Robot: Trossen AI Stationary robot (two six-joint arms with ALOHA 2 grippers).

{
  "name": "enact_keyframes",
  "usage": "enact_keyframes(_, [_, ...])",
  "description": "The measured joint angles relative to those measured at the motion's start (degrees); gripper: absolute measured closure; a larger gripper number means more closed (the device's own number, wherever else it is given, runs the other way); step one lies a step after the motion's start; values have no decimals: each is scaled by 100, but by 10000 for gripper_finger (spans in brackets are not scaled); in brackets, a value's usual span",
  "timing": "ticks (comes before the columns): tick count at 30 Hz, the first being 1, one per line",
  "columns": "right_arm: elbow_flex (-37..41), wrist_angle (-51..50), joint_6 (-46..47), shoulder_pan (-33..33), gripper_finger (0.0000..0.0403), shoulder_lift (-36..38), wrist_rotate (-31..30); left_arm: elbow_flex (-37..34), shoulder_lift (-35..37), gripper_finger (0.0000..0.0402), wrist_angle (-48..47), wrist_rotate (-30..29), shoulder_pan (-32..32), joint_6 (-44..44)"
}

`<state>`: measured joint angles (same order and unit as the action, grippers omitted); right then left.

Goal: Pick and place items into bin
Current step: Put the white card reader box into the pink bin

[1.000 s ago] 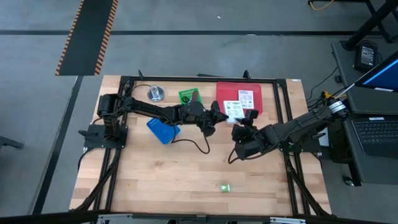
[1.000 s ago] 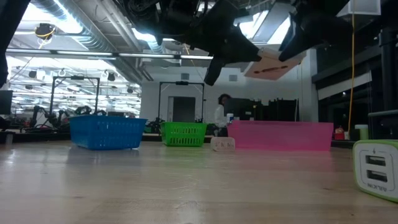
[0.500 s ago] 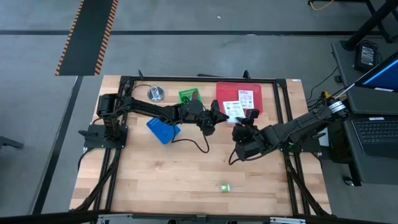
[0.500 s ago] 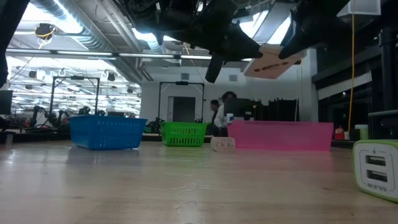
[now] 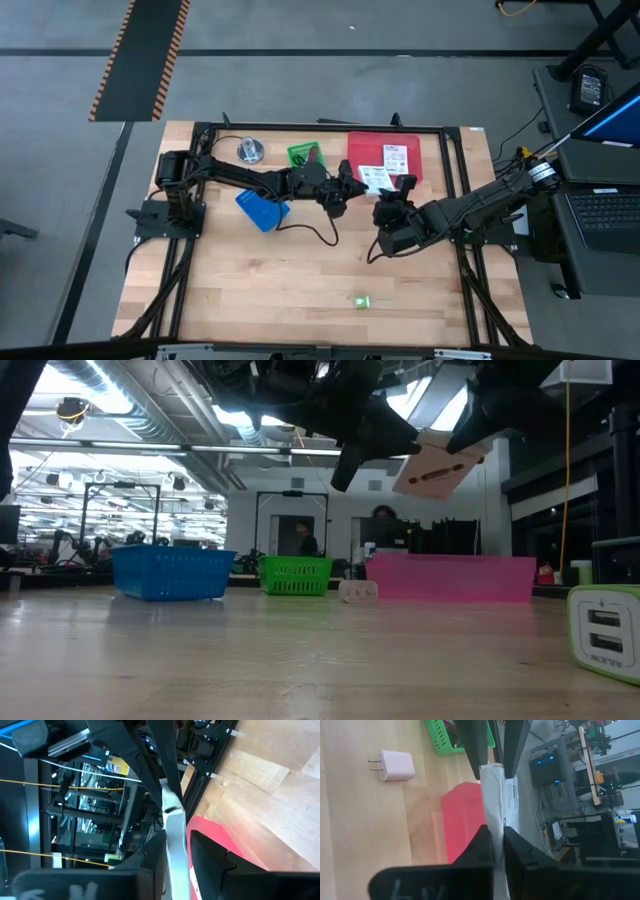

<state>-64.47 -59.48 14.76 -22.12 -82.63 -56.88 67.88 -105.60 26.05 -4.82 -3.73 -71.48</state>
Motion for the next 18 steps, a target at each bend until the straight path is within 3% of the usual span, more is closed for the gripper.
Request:
enact_keyframes(6, [0, 12, 42, -1, 401, 2, 52, 0, 194, 293, -142, -158, 4, 209])
enact_keyframes(11, [2, -7, 28, -4, 402, 2, 149, 4, 696, 288, -812, -114, 27, 612])
enact_keyframes(18, [2, -11, 4, -6, 402, 2, 149, 2, 1361, 331, -2276, -176, 35, 1531])
